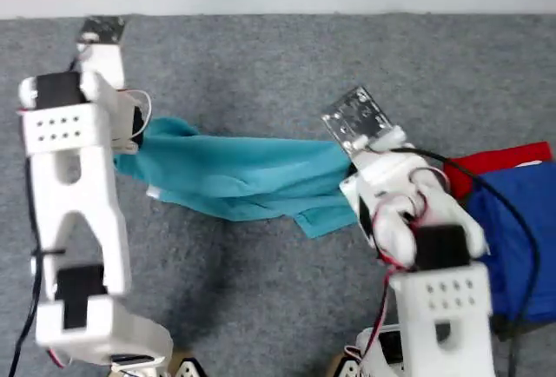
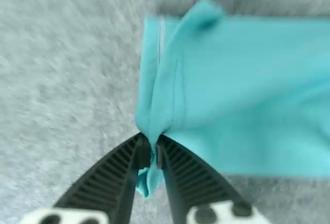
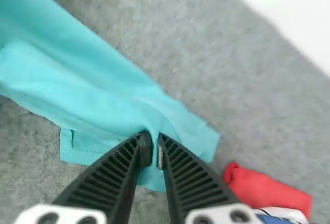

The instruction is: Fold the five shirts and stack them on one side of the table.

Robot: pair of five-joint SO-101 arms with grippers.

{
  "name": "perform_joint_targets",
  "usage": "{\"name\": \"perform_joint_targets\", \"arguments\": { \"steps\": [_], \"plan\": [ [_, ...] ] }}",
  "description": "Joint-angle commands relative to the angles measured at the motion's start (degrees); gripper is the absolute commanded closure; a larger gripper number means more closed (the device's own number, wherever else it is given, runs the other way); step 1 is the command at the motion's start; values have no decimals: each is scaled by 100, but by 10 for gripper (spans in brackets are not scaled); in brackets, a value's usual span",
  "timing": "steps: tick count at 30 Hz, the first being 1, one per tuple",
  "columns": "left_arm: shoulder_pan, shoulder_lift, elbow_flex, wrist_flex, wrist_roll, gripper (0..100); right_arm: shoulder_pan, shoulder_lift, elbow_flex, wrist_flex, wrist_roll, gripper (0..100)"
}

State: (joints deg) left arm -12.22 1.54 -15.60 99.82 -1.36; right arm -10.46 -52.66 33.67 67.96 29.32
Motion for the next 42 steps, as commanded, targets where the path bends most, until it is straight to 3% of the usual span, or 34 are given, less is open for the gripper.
{"name": "perform_joint_targets", "arguments": {
  "steps": [1, 6, 11, 17, 21, 26, 31, 34, 37, 42],
  "plan": [
    [-26, -1257, 136, 79, 53, 987, 13, -593, -818, 681, -79, 988],
    [-26, -2664, 629, 79, 18, 987, -31, -936, -1829, 1613, -88, 988],
    [-18, -2796, 1367, 0, -114, 987, -31, -752, -1055, 1692, -97, 988],
    [-18, -1495, 1684, -88, -158, 987, -31, 259, 334, 1095, -97, 988],
    [-18, -149, 1657, -149, -158, 987, -31, 1569, 484, 1007, -53, 988],
    [-18, 1398, 980, -853, -123, 987, -22, 3327, 448, 13, -53, 988],
    [-18, 2541, -189, -1169, 0, 987, 13, 4778, -624, -435, -97, 981],
    [-18, 3103, -760, -1099, 132, 987, 13, 5543, -1635, -444, -422, 911],
    [62, 3578, -1138, -809, 149, 987, 22, 6334, -2585, -391, -870, 825],
    [158, 4097, -1437, -730, 158, 987, 154, 6985, -3684, 233, -985, 827]
  ]
}}
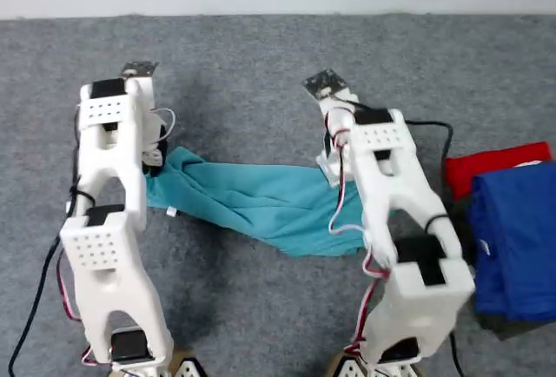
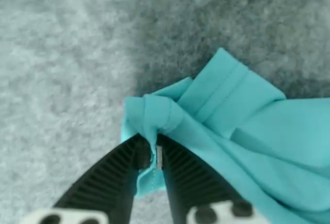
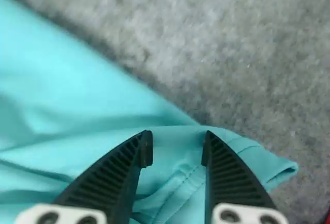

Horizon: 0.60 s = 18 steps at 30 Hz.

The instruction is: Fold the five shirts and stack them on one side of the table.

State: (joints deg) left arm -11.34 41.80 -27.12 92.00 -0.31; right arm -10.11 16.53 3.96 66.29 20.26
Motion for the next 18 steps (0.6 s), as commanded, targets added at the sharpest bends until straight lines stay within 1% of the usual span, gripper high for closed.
{"name": "perform_joint_targets", "arguments": {
  "steps": [1, 4, 7, 10, 12, 14, 18],
  "plan": [
    [70, 141, -295, 0, 53, 987, 171, 48, -862, 690, -79, 827],
    [44, 325, -295, -211, 53, 987, 303, -215, -1196, 1604, 0, 827],
    [53, 457, -295, -360, 53, 987, 356, -699, -1187, 2457, 334, 828],
    [62, 589, -295, -536, 53, 987, 365, -1297, -967, 3037, 519, 828],
    [62, 607, -295, -563, 53, 987, 338, -1657, -615, 3178, 554, 828],
    [62, 607, -295, -571, 53, 987, 338, -1982, -105, 3099, 571, 828],
    [62, 633, -295, -571, 53, 987, 330, -2360, 1099, 2492, 545, 829]
  ]
}}
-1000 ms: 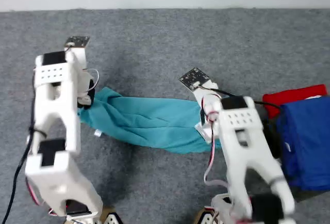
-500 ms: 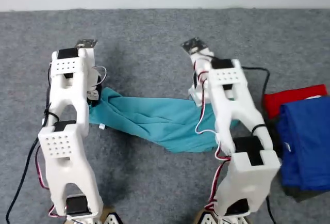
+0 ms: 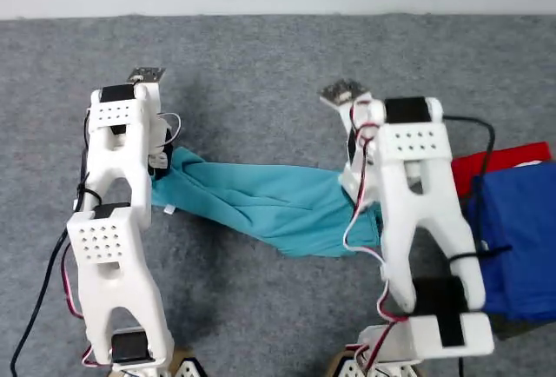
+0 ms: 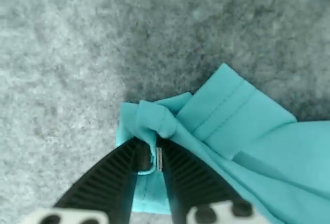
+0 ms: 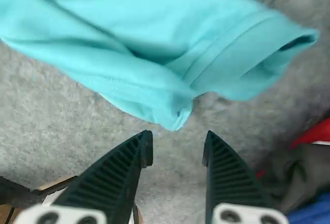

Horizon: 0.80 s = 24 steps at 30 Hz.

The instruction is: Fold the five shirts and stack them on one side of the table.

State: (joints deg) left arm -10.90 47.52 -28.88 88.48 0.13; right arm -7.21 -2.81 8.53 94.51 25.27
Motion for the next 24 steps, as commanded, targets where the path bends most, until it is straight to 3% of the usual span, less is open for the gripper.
{"name": "perform_joint_targets", "arguments": {
  "steps": [1, 7, 24],
  "plan": [
    [18, 62, -119, -220, 9, 987, 40, -497, 932, -479, 35, 829],
    [18, 70, -119, -220, 9, 987, 40, -769, 1890, -1138, 26, 829],
    [18, 79, -110, -220, 9, 987, -207, -743, 2585, -2185, -158, 830]
  ]
}}
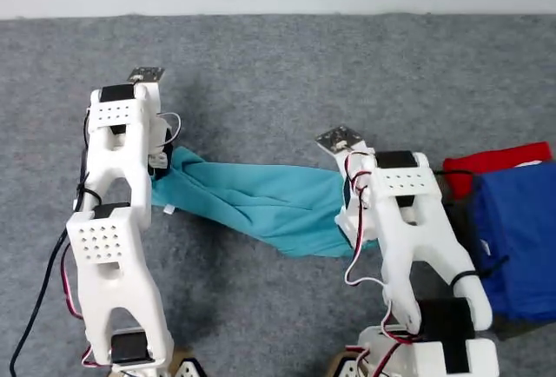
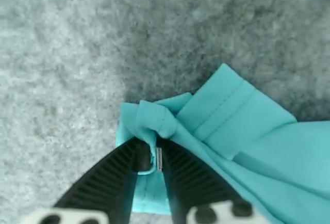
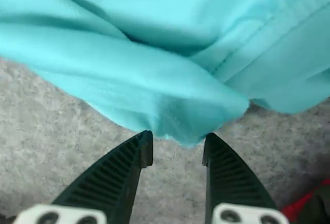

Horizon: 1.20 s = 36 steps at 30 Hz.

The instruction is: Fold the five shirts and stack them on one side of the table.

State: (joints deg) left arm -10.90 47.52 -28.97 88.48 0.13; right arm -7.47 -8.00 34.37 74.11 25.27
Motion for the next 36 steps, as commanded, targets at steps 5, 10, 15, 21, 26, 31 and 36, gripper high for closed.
{"name": "perform_joint_targets", "arguments": {
  "steps": [5, 10, 15, 21, 26, 31, 36],
  "plan": [
    [18, 79, -101, -220, 9, 987, -347, -215, 18, -435, -246, 830],
    [18, 79, -101, -220, 9, 987, -347, -215, 299, -813, -246, 830],
    [18, 79, -101, -220, 9, 987, -356, -215, 563, -1191, -229, 861],
    [18, 79, -101, -220, 9, 987, -330, -286, 563, -1279, -18, 987],
    [18, 79, -101, -220, 9, 987, -321, -277, 237, -1200, 105, 988],
    [18, 79, -101, -220, 9, 987, -312, -277, -765, -462, 105, 988],
    [18, 79, -101, -220, 9, 987, -312, -233, -1670, 312, 114, 988]
  ]
}}
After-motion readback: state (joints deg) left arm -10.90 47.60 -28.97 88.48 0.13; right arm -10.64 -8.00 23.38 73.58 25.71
